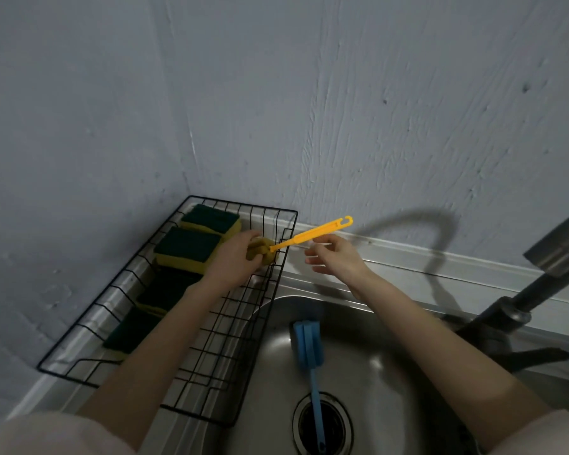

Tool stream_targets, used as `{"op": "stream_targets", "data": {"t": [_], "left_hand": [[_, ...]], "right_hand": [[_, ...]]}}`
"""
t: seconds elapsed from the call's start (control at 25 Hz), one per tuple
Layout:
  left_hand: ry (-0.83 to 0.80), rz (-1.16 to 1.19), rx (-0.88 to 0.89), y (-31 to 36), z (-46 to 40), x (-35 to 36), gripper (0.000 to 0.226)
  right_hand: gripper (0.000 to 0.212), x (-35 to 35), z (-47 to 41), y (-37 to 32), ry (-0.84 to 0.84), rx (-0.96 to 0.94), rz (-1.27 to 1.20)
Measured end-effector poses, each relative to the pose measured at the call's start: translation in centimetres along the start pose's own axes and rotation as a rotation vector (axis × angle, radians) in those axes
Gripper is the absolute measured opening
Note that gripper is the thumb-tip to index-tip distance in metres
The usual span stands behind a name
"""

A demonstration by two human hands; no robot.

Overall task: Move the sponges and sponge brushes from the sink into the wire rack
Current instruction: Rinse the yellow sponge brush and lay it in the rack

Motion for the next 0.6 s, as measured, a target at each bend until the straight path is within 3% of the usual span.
{"op": "stream_targets", "data": {"t": [0.24, 0.6], "left_hand": [[-0.012, -0.2, 0.183, 4.8, 2.5, -1.9, 0.038], [-0.231, -0.326, 0.305, 10.4, 6.0, 4.8, 0.038]], "right_hand": [[0.03, -0.6, 3.0, -0.7, 0.0, -0.018, 0.117], [0.009, -4.6, 5.4, 3.4, 0.041, 0.008, 0.22]]}}
Point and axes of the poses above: each hand's wrist, its own z-axis away from the middle knuckle, its own x-axis out of the palm, y = z × x, the point moved 10 cm from there along -z, towards the middle knuckle, and after that the axes turned 14 degrees about -z, right-handed, at the moved point
